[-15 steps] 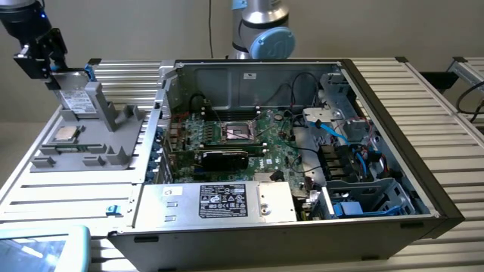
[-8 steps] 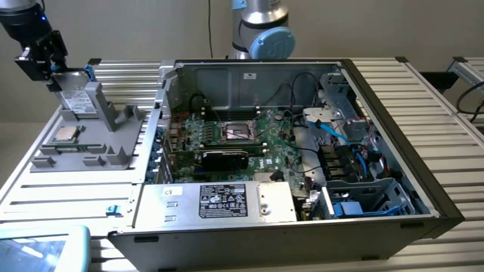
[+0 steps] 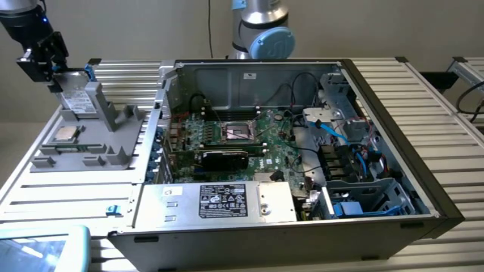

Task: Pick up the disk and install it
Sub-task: 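Pick up the disk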

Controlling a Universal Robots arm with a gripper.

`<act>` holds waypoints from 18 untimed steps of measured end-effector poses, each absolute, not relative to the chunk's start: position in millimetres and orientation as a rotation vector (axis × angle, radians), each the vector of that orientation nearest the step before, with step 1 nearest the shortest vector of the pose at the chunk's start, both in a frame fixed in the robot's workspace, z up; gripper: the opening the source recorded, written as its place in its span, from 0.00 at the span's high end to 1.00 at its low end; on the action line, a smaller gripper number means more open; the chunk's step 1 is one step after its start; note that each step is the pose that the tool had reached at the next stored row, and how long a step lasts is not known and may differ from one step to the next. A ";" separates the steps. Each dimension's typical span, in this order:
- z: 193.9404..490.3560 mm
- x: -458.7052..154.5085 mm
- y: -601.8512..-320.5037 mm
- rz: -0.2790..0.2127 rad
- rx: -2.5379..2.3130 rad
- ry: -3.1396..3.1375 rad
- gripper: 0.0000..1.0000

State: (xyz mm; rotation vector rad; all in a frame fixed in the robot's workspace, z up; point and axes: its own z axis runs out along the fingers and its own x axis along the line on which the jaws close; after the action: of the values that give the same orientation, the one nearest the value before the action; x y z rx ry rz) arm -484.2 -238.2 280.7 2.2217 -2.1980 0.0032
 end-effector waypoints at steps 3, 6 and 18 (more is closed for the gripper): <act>279.1 -484.1 -238.2 -0.015 2.217 -2.193 0.34; 278.0 -483.7 -238.2 -0.025 2.215 -2.191 0.34; 276.8 -483.6 -238.2 -0.061 2.229 -2.204 0.34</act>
State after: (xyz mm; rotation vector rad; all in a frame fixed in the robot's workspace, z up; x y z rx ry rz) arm -483.6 -238.2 276.8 2.2290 -2.2040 -0.0610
